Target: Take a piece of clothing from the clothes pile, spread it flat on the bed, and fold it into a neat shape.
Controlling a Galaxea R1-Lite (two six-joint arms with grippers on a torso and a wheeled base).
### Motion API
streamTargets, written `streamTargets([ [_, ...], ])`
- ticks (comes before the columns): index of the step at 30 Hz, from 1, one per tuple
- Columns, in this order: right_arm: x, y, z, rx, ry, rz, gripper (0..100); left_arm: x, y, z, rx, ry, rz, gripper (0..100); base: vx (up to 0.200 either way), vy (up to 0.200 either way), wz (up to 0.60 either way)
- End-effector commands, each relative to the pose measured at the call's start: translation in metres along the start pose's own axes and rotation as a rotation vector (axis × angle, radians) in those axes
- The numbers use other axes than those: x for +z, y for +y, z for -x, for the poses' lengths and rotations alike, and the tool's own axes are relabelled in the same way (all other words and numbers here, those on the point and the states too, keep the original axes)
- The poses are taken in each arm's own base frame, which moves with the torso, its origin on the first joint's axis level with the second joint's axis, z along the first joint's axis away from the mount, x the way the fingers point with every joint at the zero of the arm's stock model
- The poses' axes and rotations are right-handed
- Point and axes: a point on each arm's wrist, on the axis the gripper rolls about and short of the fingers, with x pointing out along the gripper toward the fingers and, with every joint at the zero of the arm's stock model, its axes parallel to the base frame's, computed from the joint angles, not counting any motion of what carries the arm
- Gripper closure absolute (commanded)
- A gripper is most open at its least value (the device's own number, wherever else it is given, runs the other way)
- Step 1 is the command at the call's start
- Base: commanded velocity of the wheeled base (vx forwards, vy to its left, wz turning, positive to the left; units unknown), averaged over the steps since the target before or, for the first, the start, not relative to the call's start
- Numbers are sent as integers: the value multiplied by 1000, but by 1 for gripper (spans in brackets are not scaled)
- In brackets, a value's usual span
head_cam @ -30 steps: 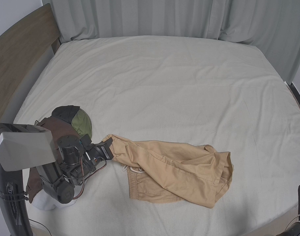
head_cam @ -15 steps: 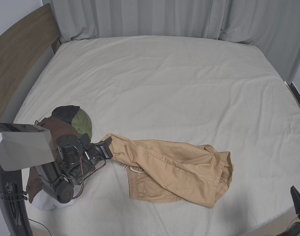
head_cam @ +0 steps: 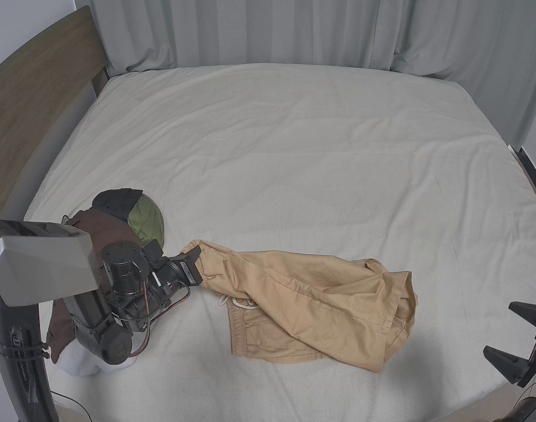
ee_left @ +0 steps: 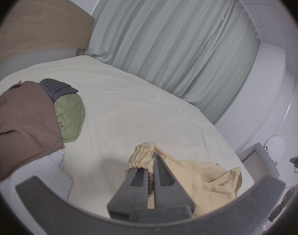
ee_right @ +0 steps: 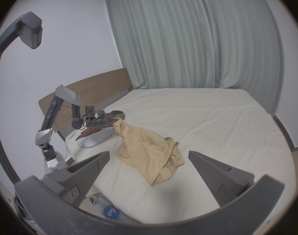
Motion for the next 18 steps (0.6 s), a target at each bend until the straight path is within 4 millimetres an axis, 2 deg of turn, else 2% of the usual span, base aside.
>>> streamTargets([
  [1, 11, -3, -21, 105, 101, -15, 0, 2, -1, 0, -4, -7, -1, 100, 0, 0, 0],
  [6, 19, -1, -36, 187, 147, -9, 0, 1, -1, 1, -4, -4, -1, 100, 0, 0, 0],
  [9, 33, -1, -52, 228, 175, -7, 0, 1, -2, 1, -5, -5, -1, 100, 0, 0, 0],
  [14, 46, -2, -63, 291, 170, -12, 0, 3, -2, 2, -7, -11, -2, 100, 0, 0, 0],
  [18, 44, -2, -67, 327, 194, -27, 0, 2, -3, 4, -6, -1, -6, 100, 0, 0, 0],
])
